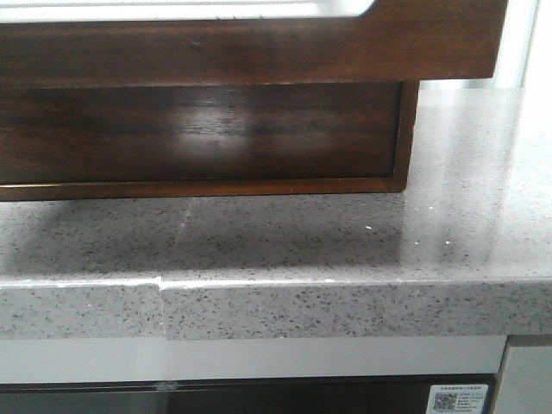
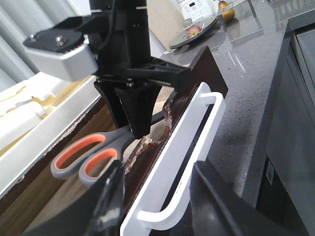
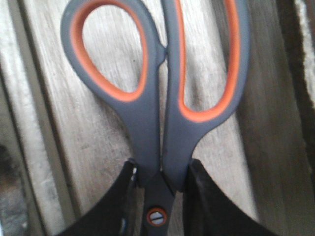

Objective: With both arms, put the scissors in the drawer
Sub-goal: 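Lower the scissors into the drawer and open the right gripper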

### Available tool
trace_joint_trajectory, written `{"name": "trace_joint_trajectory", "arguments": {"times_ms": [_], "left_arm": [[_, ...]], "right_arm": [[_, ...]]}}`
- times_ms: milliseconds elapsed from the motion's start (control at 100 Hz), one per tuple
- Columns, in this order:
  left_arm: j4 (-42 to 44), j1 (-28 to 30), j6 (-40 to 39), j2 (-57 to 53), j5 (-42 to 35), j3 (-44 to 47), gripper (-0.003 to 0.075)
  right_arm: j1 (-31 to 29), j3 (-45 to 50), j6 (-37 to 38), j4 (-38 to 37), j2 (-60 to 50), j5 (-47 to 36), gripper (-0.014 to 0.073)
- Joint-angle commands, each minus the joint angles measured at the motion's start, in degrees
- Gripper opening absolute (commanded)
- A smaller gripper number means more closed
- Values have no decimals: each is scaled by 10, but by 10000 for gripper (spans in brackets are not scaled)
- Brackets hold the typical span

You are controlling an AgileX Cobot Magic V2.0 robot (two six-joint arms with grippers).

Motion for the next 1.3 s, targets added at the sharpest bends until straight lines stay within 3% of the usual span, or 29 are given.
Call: {"name": "trace_joint_trajectory", "arguments": {"times_ms": [0, 1080, 1290], "left_arm": [[7, -5, -7, 6, -35, -20, 292], [6, -5, -7, 6, -35, -20, 292], [6, -5, -7, 6, -35, -20, 292]], "right_arm": [[1, -18, -8, -12, -22, -21, -55], [1, -18, -8, -31, 10, -13, -53], [1, -18, -8, -33, 10, -7, 54]]}}
